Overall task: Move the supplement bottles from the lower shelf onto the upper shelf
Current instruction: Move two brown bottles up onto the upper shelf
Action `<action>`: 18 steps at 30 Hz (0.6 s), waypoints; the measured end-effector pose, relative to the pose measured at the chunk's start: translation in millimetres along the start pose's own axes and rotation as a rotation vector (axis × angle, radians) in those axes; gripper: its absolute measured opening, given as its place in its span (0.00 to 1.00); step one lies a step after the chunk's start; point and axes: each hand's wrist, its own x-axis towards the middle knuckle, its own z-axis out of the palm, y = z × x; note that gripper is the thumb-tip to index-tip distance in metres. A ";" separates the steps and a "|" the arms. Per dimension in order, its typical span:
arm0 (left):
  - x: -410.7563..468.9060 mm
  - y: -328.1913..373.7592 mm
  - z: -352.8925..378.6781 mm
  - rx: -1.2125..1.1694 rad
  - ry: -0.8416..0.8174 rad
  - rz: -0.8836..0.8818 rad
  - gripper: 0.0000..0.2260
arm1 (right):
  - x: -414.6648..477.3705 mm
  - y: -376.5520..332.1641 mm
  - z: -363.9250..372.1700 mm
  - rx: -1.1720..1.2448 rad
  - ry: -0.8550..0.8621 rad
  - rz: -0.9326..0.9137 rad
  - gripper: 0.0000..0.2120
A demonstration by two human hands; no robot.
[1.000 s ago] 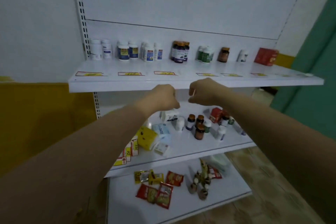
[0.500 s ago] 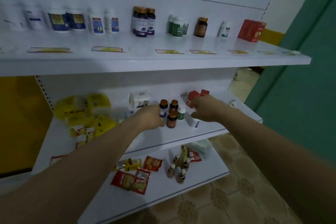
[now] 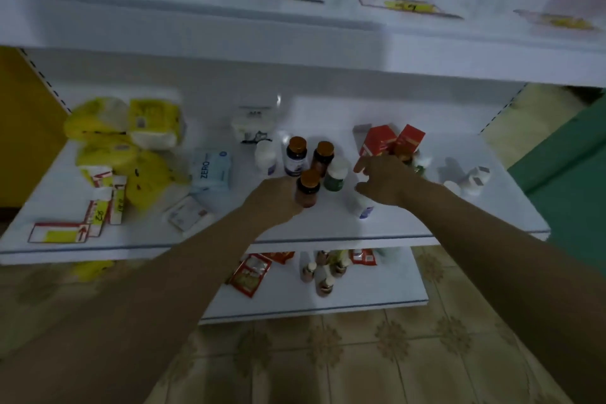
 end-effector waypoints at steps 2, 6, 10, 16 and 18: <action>20.5 -10.9 12.2 -0.037 0.014 -0.049 0.22 | 21.8 -2.2 11.7 -0.004 0.014 -0.024 0.23; 59.9 -19.7 32.6 -0.117 0.058 -0.060 0.23 | 67.2 -4.8 27.9 0.011 0.097 0.008 0.23; 102.8 -26.8 55.4 -0.224 0.100 -0.002 0.23 | 119.0 -3.5 43.4 0.019 0.163 0.064 0.26; 138.0 -39.7 83.8 -0.329 0.158 0.024 0.24 | 167.7 -2.5 65.4 0.124 0.170 0.016 0.28; 138.2 -44.6 93.0 -0.419 0.219 0.033 0.20 | 171.7 -2.4 76.6 0.166 0.218 -0.012 0.21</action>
